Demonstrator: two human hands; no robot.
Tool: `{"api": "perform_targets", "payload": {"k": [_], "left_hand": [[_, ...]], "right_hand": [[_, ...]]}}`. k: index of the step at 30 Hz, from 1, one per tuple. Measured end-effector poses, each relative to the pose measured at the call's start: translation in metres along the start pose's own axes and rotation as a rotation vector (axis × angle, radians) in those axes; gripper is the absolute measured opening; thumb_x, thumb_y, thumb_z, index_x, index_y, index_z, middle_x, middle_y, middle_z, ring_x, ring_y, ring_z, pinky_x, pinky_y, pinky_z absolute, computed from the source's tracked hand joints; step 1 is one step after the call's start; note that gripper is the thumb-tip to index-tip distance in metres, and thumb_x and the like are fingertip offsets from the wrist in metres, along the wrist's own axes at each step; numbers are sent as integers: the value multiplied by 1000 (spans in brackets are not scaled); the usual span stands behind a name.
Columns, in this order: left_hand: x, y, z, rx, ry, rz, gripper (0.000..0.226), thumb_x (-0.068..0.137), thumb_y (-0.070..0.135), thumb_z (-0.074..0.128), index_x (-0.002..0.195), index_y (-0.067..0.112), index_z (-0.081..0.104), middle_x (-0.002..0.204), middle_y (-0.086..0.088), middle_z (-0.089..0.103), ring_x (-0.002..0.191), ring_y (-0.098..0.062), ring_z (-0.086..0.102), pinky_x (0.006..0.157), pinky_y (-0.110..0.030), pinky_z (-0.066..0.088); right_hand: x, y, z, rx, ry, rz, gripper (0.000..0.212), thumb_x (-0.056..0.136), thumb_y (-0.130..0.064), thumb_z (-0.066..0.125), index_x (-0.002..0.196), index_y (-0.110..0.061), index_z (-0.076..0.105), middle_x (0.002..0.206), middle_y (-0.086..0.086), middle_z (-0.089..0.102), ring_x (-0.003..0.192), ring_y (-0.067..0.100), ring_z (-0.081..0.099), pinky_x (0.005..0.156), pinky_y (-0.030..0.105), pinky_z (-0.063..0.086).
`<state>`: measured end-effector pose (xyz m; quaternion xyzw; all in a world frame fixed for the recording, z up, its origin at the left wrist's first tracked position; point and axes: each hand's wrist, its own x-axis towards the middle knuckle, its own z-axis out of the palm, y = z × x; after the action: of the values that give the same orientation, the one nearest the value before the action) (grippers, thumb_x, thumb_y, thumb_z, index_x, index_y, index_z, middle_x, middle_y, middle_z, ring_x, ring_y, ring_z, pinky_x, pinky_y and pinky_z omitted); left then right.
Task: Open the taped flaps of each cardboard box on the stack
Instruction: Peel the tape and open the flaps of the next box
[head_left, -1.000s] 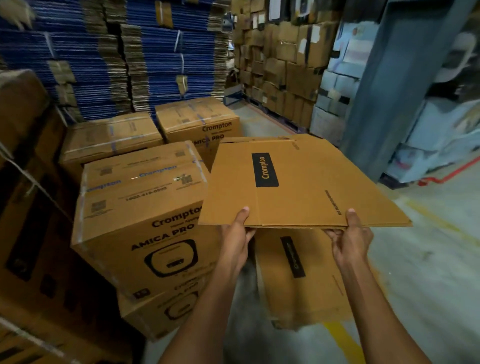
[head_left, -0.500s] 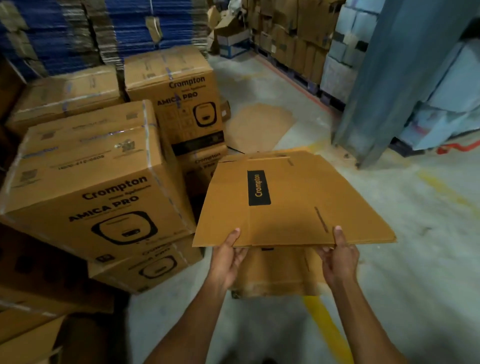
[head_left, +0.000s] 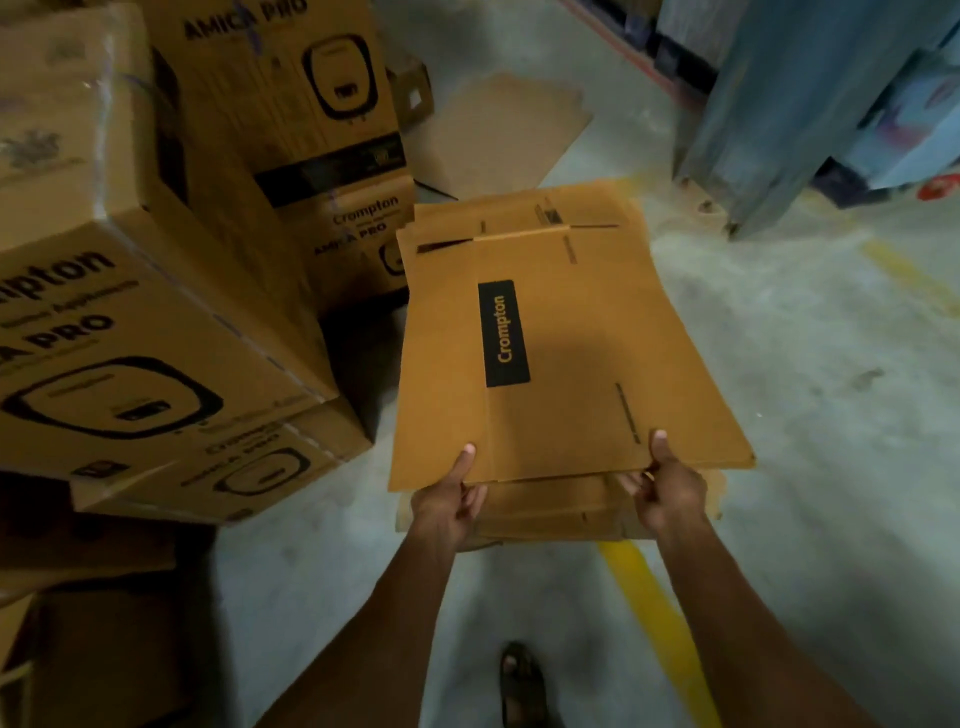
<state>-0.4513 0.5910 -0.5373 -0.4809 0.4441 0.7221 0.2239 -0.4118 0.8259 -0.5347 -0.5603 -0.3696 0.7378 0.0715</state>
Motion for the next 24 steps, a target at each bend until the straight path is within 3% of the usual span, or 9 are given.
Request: {"api": "perform_targets", "payload": {"k": [4, 5, 7, 10, 13, 15, 17, 21, 24], "left_hand": [[31, -19, 4, -34, 46, -92, 31, 87, 17, 79, 103, 2, 57, 89, -14, 64, 78, -24, 62, 57, -35, 60], [35, -22, 3, -19, 57, -114, 28, 91, 19, 75, 105, 2, 57, 87, -13, 65, 73, -21, 65, 51, -31, 57], [43, -29, -2, -21, 60, -160, 17, 99, 18, 66, 92, 5, 58, 63, -8, 59, 44, -12, 57, 36, -21, 47], [45, -36, -13, -15, 30, -206, 32, 102, 11, 59, 71, 11, 47, 42, 0, 38, 29, -9, 34, 37, -18, 43], [27, -31, -24, 24, -48, -208, 13, 98, 17, 65, 93, 5, 64, 64, -4, 60, 41, -10, 44, 38, -21, 44], [10, -20, -25, 148, -60, -110, 19, 100, 22, 62, 104, 5, 69, 88, -7, 72, 68, -15, 59, 53, -25, 49], [-9, 0, -30, 238, 33, 49, 16, 102, 20, 57, 98, 9, 68, 92, -6, 72, 83, -19, 64, 66, -28, 53], [-50, 58, -58, 259, 33, 277, 13, 100, 15, 59, 111, 13, 66, 95, -5, 73, 78, -19, 68, 67, -29, 55], [-89, 105, -102, 256, 78, 426, 14, 98, 11, 60, 110, 10, 67, 97, -8, 71, 76, -18, 66, 67, -28, 55]], "right_hand": [[36, 4, 0, -50, 70, 102, 21, 96, -22, 71, 96, -6, 57, 85, 12, 64, 69, 27, 62, 59, 47, 58], [42, 6, -2, -60, 77, 144, 18, 97, -20, 69, 95, -7, 57, 86, 12, 64, 70, 27, 63, 61, 47, 57], [50, 13, -8, -96, 90, 212, 17, 99, -16, 65, 88, -8, 55, 85, 12, 62, 72, 25, 61, 60, 42, 54], [51, 26, -20, -174, 67, 275, 16, 103, -15, 56, 87, -12, 53, 82, 10, 58, 73, 23, 60, 56, 40, 55], [38, 34, -30, -252, 20, 301, 13, 101, -12, 46, 91, -9, 53, 80, 9, 59, 66, 22, 60, 60, 35, 47], [21, 36, -24, -281, -77, 276, 10, 93, -4, 45, 83, -6, 48, 62, 9, 56, 45, 18, 54, 51, 24, 42], [-3, 37, -4, -307, -141, 195, 11, 91, 2, 45, 83, -4, 48, 64, 12, 54, 34, 15, 45, 41, 19, 35], [-76, 42, 66, -456, -314, 29, 8, 100, -9, 54, 98, -8, 62, 88, 10, 69, 71, 22, 66, 65, 32, 53], [-143, 49, 126, -550, -494, -54, 8, 97, -5, 57, 99, -9, 64, 87, 10, 71, 69, 21, 65, 65, 32, 54]]}}
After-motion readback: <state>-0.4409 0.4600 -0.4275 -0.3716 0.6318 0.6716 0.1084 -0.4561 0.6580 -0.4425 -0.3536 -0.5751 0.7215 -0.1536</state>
